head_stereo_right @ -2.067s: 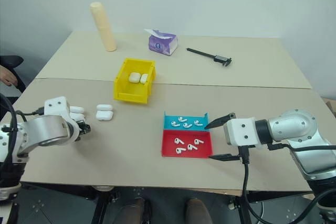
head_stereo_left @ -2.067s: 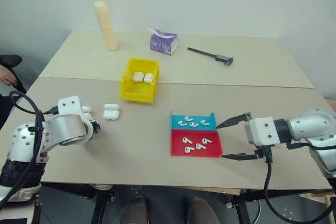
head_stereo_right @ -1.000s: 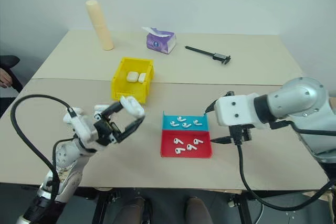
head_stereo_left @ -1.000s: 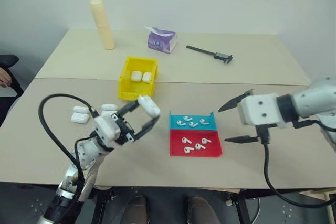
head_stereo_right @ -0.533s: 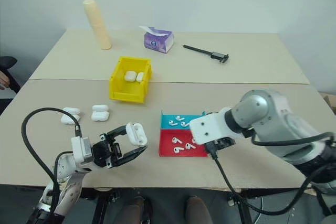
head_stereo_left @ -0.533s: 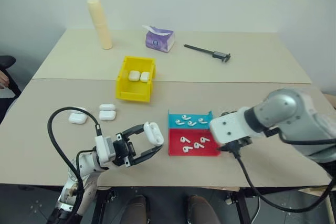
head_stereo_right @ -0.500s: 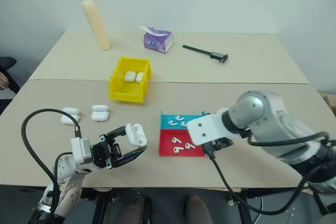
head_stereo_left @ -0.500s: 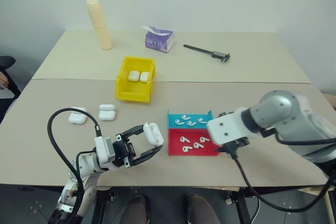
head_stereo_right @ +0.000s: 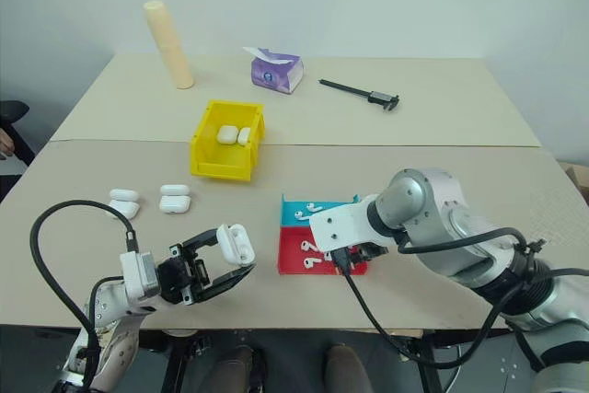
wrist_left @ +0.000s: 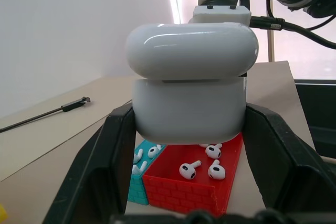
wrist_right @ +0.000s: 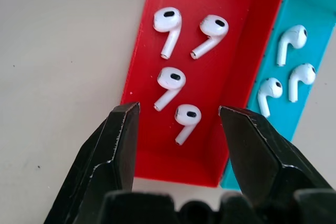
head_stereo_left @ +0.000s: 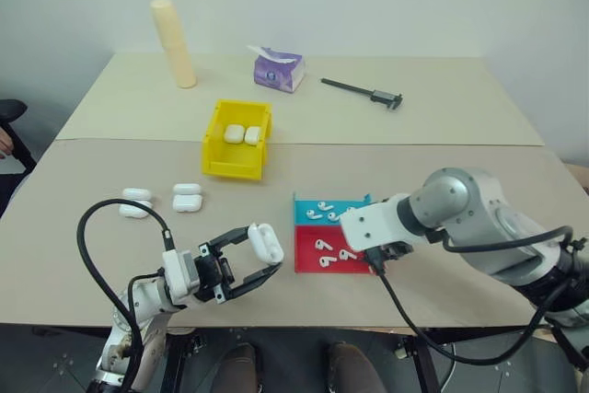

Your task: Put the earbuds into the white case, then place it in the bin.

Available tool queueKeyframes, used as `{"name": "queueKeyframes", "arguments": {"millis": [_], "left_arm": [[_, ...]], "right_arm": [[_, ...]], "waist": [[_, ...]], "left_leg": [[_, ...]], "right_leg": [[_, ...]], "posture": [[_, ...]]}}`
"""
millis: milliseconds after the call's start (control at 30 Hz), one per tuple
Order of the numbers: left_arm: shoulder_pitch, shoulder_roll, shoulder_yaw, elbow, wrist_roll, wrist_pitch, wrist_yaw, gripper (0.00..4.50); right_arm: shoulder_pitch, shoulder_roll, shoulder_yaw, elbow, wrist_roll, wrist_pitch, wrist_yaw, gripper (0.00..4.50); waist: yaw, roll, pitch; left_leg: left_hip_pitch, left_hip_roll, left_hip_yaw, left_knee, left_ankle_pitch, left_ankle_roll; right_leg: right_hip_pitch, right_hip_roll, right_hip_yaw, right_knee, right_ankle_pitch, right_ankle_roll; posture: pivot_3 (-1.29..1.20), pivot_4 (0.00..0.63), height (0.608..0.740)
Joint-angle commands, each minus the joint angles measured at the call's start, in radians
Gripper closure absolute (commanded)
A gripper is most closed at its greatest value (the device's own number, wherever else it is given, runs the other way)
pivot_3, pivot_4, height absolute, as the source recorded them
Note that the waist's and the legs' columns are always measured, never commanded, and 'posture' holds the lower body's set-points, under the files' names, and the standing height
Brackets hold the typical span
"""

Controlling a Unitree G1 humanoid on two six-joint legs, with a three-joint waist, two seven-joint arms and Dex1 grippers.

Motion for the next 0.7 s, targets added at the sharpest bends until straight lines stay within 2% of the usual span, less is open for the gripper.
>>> {"name": "queueKeyframes", "arguments": {"millis": [33, 133, 700], "left_arm": [[0.012, 0.007, 0.021, -0.026, 0.004, -0.015, -0.012, 1.75], [0.022, 0.009, 0.027, -0.031, 0.013, -0.008, -0.010, 1.75], [0.022, 0.010, 0.040, -0.028, 0.026, -0.004, -0.018, 1.75]], "right_arm": [[-0.020, 0.024, 0.014, 0.001, -0.020, 0.032, 0.000, 1.63], [-0.022, 0.060, 0.024, 0.010, -0.026, 0.072, -0.021, 2.19], [-0.017, 0.124, 0.104, 0.086, -0.098, 0.149, -0.078, 2.19]], "waist": [[-0.001, 0.000, 0.000], [0.000, 0.000, 0.000], [-0.001, 0.001, -0.001]], "left_leg": [[0.000, 0.000, 0.000, 0.000, 0.000, 0.000], [0.000, 0.000, 0.000, 0.000, 0.000, 0.000], [0.000, 0.000, 0.000, 0.000, 0.000, 0.000]], "right_leg": [[0.000, 0.000, 0.000, 0.000, 0.000, 0.000], [0.000, 0.000, 0.000, 0.000, 0.000, 0.000], [0.000, 0.000, 0.000, 0.000, 0.000, 0.000]], "posture": [[0.00, 0.150, 0.740], [0.00, 0.150, 0.740], [0.00, 0.150, 0.740]]}}
